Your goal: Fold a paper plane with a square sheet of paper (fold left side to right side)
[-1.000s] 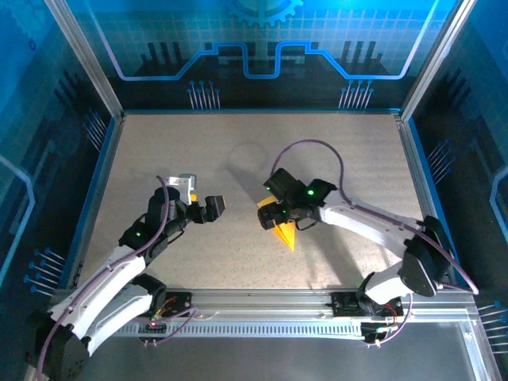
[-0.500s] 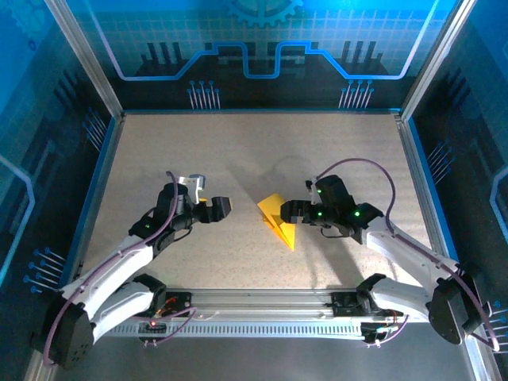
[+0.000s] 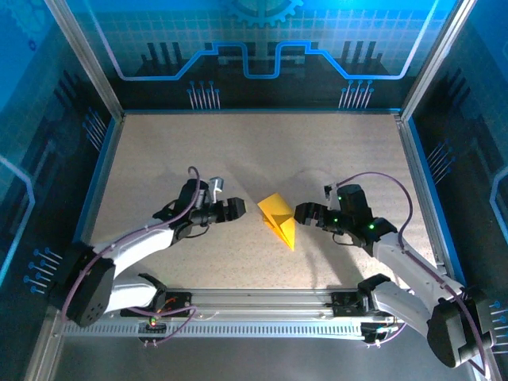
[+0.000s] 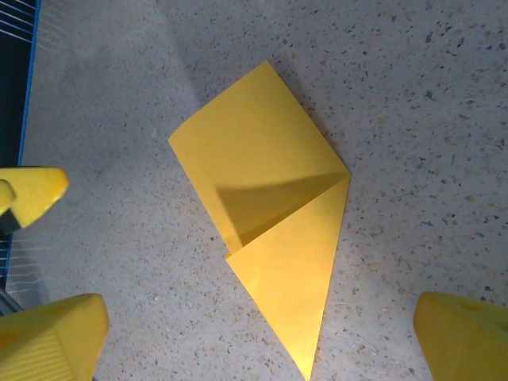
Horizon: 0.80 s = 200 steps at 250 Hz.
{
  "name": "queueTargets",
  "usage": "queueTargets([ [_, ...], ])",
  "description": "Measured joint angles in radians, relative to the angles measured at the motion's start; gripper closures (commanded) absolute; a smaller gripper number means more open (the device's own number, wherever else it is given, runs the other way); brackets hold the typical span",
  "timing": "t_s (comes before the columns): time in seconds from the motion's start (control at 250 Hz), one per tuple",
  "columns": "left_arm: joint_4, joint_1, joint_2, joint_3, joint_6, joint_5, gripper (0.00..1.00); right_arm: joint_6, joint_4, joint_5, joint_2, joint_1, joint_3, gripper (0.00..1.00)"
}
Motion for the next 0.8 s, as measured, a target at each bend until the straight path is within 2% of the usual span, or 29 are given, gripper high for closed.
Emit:
queueTargets([
  [0.268,0.188,-0.118,0.204,0.030,-0.171,-0.035,0.23,0.003,0.018,-0.014,-0.002,-0.002,-0.003,0.01],
  [0.491,0.304,-0.194,0.335,0.057,-0.310,-0.096,0.31,0.003,0.023,-0.014,0.007,-0.003,-0.005,0.01],
  [0.799,0.389,-0.212,0.444,0.121,-0.398,-0.126,0.41,0.003,0.023,-0.014,0.007,-0.010,-0.005,0.01],
])
